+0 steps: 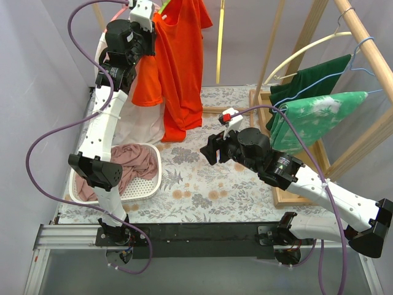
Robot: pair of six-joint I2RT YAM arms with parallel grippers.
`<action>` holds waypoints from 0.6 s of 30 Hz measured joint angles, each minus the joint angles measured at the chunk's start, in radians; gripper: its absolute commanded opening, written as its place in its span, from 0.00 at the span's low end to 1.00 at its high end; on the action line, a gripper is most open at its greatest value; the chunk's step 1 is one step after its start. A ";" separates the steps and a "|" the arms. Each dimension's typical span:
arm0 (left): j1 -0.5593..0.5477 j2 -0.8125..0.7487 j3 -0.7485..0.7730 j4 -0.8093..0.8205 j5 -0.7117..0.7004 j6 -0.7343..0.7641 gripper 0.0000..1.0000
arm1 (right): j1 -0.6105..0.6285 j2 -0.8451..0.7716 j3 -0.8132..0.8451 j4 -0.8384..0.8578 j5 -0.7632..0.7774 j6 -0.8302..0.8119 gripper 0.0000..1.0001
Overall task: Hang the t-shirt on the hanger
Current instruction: Place the hanger at the clothesline.
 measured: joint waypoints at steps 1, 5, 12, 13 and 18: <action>0.000 0.000 0.000 0.002 0.001 -0.002 0.20 | 0.000 0.000 0.000 0.000 0.000 0.000 0.71; 0.002 -0.003 0.000 0.037 0.003 -0.010 0.20 | 0.000 0.000 0.000 0.000 0.000 0.001 0.71; 0.009 -0.015 0.000 0.090 0.004 -0.020 0.39 | 0.000 0.000 0.000 0.000 0.000 0.003 0.71; 0.010 -0.016 0.000 0.095 0.004 -0.022 0.44 | 0.000 0.000 0.000 0.000 0.001 0.003 0.71; 0.012 -0.040 -0.004 0.112 0.007 -0.037 0.82 | 0.000 0.000 0.000 0.000 0.001 0.003 0.72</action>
